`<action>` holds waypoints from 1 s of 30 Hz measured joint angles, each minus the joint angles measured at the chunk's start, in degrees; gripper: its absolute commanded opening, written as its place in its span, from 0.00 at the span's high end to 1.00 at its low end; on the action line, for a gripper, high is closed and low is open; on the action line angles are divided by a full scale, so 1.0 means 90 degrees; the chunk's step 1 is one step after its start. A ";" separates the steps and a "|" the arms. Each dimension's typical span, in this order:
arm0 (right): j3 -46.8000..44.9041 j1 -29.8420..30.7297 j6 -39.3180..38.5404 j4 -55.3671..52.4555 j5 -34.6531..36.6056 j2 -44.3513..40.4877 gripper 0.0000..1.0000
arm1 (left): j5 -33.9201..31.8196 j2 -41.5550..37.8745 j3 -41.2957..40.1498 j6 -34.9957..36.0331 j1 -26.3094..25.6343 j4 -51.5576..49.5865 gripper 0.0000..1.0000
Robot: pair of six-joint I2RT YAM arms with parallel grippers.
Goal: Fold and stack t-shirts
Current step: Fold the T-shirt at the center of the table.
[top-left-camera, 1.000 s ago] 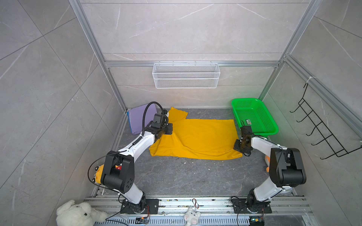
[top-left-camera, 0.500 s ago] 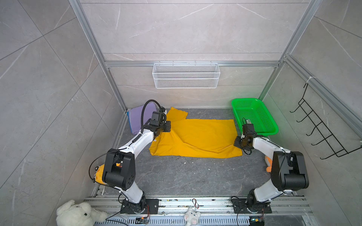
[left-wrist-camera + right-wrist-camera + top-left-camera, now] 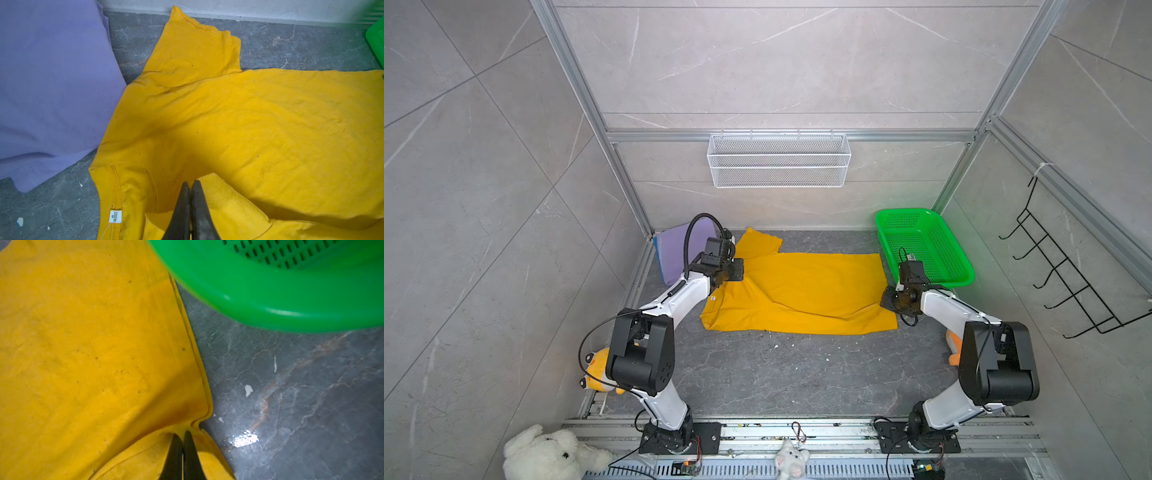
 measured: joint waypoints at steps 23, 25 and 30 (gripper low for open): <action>0.0389 0.0087 -0.0357 -0.0685 -0.1214 -0.0712 0.01 | 0.0221 0.0134 0.0923 -0.0391 0.0410 -0.0631 0.13; 0.0238 0.0187 -0.0355 -0.0714 -0.1392 -0.0731 0.01 | 0.0347 -0.0306 0.0437 -0.0668 0.0440 -0.0619 0.12; -0.0231 0.0534 -0.0352 -0.0833 -0.1712 -0.0712 0.01 | 0.0913 -0.1243 -0.1163 -0.1406 0.0316 -0.0321 0.10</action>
